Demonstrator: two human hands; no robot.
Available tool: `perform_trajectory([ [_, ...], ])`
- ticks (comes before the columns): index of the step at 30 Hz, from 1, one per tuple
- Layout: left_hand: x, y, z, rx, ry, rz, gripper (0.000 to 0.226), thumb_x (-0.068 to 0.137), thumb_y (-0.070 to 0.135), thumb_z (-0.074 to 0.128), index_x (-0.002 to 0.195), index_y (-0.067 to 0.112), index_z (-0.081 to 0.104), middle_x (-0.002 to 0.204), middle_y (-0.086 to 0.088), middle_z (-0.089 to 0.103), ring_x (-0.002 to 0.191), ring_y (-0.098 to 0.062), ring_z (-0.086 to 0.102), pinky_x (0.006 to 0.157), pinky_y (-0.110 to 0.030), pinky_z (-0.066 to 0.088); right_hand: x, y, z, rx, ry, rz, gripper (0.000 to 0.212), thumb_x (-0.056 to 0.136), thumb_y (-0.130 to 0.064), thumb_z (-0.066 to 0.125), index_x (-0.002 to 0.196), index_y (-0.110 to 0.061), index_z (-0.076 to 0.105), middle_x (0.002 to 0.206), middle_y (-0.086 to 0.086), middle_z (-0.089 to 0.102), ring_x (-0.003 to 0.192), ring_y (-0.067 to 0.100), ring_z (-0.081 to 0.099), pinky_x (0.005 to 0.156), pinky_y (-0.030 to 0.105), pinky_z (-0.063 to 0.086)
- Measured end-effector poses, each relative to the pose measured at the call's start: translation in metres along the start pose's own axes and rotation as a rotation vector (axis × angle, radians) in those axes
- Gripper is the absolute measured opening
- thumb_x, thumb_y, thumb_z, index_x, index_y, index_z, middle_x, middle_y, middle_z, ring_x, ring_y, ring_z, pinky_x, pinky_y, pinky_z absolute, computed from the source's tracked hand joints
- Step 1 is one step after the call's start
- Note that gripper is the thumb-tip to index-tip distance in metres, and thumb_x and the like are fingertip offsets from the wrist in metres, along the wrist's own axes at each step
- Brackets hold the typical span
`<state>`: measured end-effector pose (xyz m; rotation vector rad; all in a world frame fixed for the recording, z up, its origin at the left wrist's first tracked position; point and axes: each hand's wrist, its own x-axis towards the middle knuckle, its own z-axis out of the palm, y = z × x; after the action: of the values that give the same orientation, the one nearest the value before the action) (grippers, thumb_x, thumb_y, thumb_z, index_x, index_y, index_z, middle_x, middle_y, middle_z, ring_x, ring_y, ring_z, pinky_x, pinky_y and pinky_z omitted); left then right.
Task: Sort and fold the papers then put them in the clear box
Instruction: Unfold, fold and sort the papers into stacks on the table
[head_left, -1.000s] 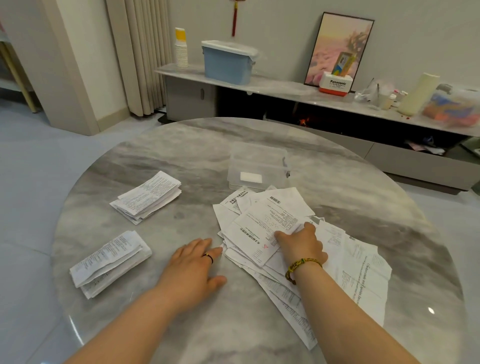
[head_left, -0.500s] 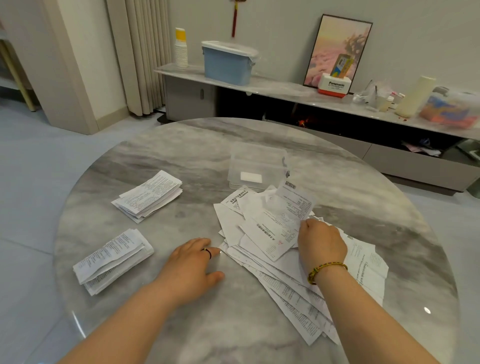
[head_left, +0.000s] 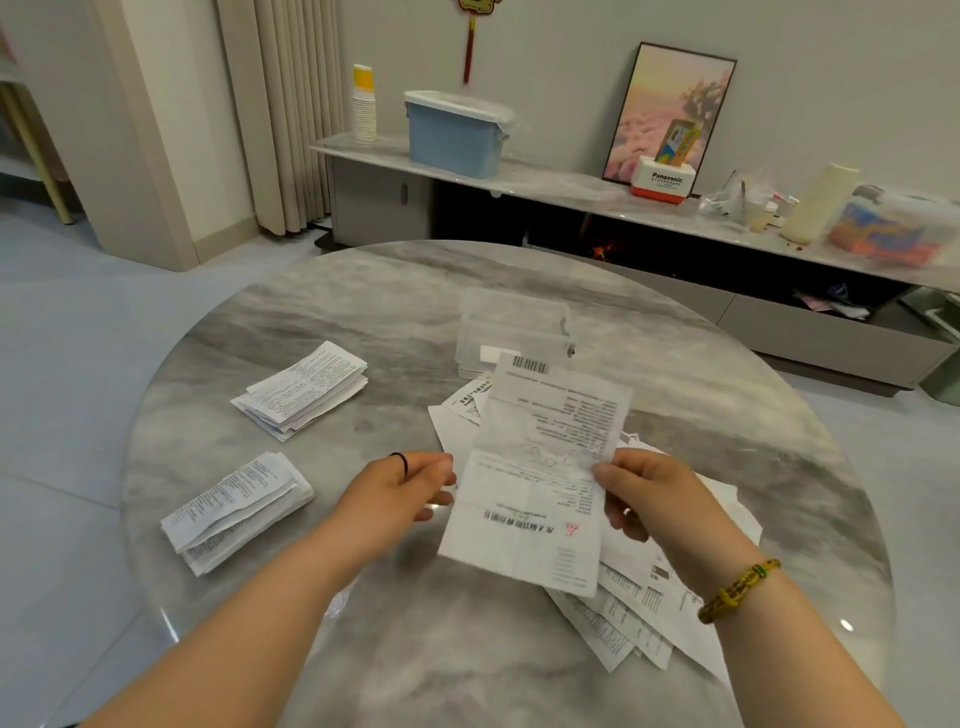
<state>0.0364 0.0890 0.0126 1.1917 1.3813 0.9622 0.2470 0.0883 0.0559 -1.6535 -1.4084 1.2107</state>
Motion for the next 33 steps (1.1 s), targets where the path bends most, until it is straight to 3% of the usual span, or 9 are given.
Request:
perform_trajectory([
  [4, -0.007, 0.007, -0.005, -0.126, -0.128, -0.052, 0.026, 0.093, 0.012, 0.047, 0.078, 0.012, 0.067, 0.066, 0.001, 0.07, 0.054, -0.006, 0.064, 0.051, -0.015, 0.052, 0.001, 0.0, 0.011, 0.027, -0.137, 0.028, 0.024, 0.092, -0.006, 0.047, 0.069, -0.005, 0.054, 0.047, -0.004, 0.051, 0.037, 0.002, 0.039, 0.041, 0.013, 0.027],
  [9, -0.006, 0.006, -0.008, -0.149, -0.138, -0.105, 0.026, 0.09, 0.005, 0.052, 0.07, 0.008, 0.067, 0.061, -0.001, 0.07, 0.051, -0.008, 0.062, 0.048, -0.016, 0.05, 0.005, 0.004, 0.017, 0.07, -0.22, 0.046, 0.023, 0.091, -0.005, 0.049, 0.07, -0.008, 0.057, 0.051, -0.005, 0.059, 0.037, 0.003, 0.042, 0.04, 0.014, 0.028],
  [13, -0.003, 0.006, -0.007, -0.196, -0.115, -0.123, 0.024, 0.091, 0.004, 0.049, 0.077, 0.012, 0.067, 0.063, 0.002, 0.071, 0.052, -0.007, 0.064, 0.048, -0.016, 0.051, 0.007, 0.006, 0.024, 0.071, -0.306, 0.039, 0.019, 0.091, -0.002, 0.049, 0.089, -0.013, 0.064, 0.055, -0.006, 0.066, 0.036, 0.004, 0.044, 0.037, 0.014, 0.029],
  [16, -0.002, 0.007, -0.008, -0.266, -0.131, -0.146, 0.028, 0.092, 0.002, 0.044, 0.086, 0.017, 0.067, 0.069, 0.001, 0.072, 0.056, -0.009, 0.066, 0.047, -0.017, 0.051, 0.008, 0.007, 0.024, 0.093, -0.31, 0.024, 0.021, 0.091, 0.0, 0.046, 0.091, -0.01, 0.064, 0.058, -0.002, 0.066, 0.036, 0.005, 0.044, 0.037, 0.015, 0.029],
  [19, -0.002, 0.011, -0.011, -0.367, -0.166, -0.17, 0.039, 0.091, -0.002, 0.041, 0.075, 0.015, 0.073, 0.075, -0.008, 0.07, 0.064, -0.017, 0.063, 0.053, -0.022, 0.052, 0.009, 0.006, 0.023, 0.17, -0.291, 0.038, 0.025, 0.092, 0.001, 0.043, 0.088, -0.011, 0.065, 0.063, 0.005, 0.063, 0.038, 0.007, 0.045, 0.036, 0.015, 0.03],
  [21, -0.003, 0.013, -0.01, -0.429, -0.166, -0.181, 0.05, 0.09, -0.006, 0.038, 0.057, 0.012, 0.072, 0.061, -0.007, 0.067, 0.052, -0.013, 0.062, 0.046, -0.018, 0.05, 0.009, 0.006, 0.023, 0.217, -0.264, 0.05, 0.028, 0.092, 0.002, 0.042, 0.083, -0.011, 0.065, 0.062, 0.008, 0.06, 0.038, 0.007, 0.044, 0.035, 0.015, 0.03],
  [25, -0.007, 0.016, -0.009, -0.466, -0.169, -0.161, 0.053, 0.088, -0.011, 0.032, 0.054, 0.006, 0.069, 0.055, -0.006, 0.068, 0.042, -0.011, 0.061, 0.037, -0.016, 0.046, 0.009, 0.006, 0.024, 0.202, -0.216, 0.045, 0.029, 0.091, 0.0, 0.046, 0.077, -0.015, 0.067, 0.059, 0.006, 0.057, 0.041, 0.009, 0.041, 0.036, 0.014, 0.028],
  [30, -0.006, 0.013, -0.009, -0.327, -0.105, -0.102, 0.038, 0.087, -0.003, 0.049, 0.058, 0.008, 0.071, 0.061, -0.005, 0.07, 0.051, -0.01, 0.065, 0.046, -0.018, 0.052, 0.01, 0.005, 0.027, 0.307, -0.177, 0.076, 0.023, 0.091, -0.004, 0.048, 0.088, -0.017, 0.067, 0.076, 0.0, 0.07, 0.072, 0.019, 0.059, 0.058, 0.02, 0.047],
  [33, -0.005, 0.01, -0.004, -0.229, -0.035, -0.031, 0.022, 0.082, -0.008, 0.058, 0.069, 0.008, 0.066, 0.049, 0.004, 0.066, 0.046, -0.001, 0.061, 0.044, -0.013, 0.048, 0.012, 0.006, 0.029, 0.429, -0.171, 0.102, 0.023, 0.094, -0.014, 0.044, 0.104, -0.009, 0.064, 0.1, 0.015, 0.07, 0.091, 0.037, 0.063, 0.074, 0.026, 0.048],
])
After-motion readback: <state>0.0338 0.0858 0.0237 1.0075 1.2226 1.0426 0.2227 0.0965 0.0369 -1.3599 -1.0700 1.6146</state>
